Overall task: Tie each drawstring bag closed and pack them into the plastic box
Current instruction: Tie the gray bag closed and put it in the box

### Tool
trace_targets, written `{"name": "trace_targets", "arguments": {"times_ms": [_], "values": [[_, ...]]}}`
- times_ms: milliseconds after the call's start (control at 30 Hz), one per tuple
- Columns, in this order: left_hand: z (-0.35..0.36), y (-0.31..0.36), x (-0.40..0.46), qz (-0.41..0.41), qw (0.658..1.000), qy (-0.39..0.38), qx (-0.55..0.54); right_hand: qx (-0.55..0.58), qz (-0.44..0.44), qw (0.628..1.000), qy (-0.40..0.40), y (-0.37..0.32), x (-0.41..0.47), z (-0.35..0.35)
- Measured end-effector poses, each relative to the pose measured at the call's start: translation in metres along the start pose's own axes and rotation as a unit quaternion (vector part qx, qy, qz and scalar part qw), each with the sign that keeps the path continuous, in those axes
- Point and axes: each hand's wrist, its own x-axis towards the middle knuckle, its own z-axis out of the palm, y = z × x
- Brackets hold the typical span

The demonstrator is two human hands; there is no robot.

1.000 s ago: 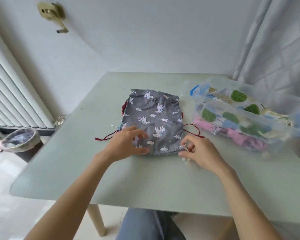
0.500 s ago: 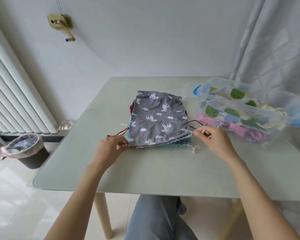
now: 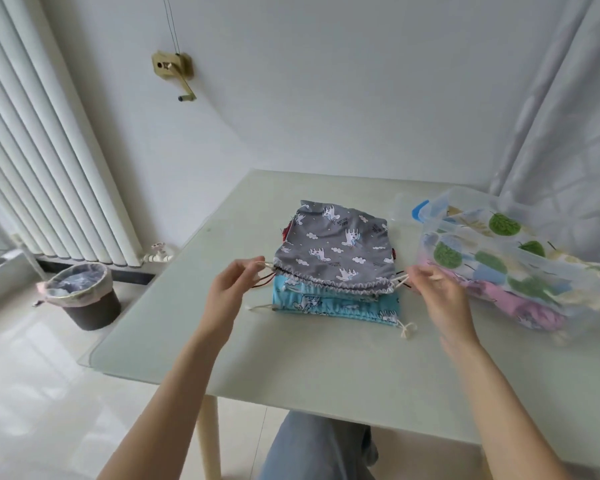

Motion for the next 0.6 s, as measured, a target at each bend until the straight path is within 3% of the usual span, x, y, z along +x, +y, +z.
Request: {"name": "trace_targets", "arguments": {"times_ms": [100, 233, 333, 433, 533, 600], "values": [[0.023, 0.004, 0.007, -0.003, 0.98, 0.018, -0.196, 0.129, -0.016, 0.99, -0.048, -0.01, 0.005, 0.019], [0.039, 0.003, 0.025, -0.074, 0.905, 0.087, -0.409, 0.377, 0.005, 0.925, -0.053, -0.016, 0.01, 0.027], [0.029, -0.008, 0.035, -0.119, 0.876, 0.135, -0.447, 0.419, 0.033, 0.907, -0.011, -0.016, 0.012, 0.021], [0.007, -0.016, 0.04, -0.106, 0.857, 0.164, -0.476, 0.405, 0.08, 0.91, 0.03, -0.01, 0.014, 0.01], [0.007, -0.009, 0.04, -0.079, 0.871, 0.138, -0.464, 0.395, 0.077, 0.915, 0.025, -0.006, 0.015, 0.008], [0.02, -0.001, 0.034, -0.079, 0.909, 0.088, -0.4, 0.405, 0.062, 0.912, -0.011, -0.01, 0.015, 0.016]]}}
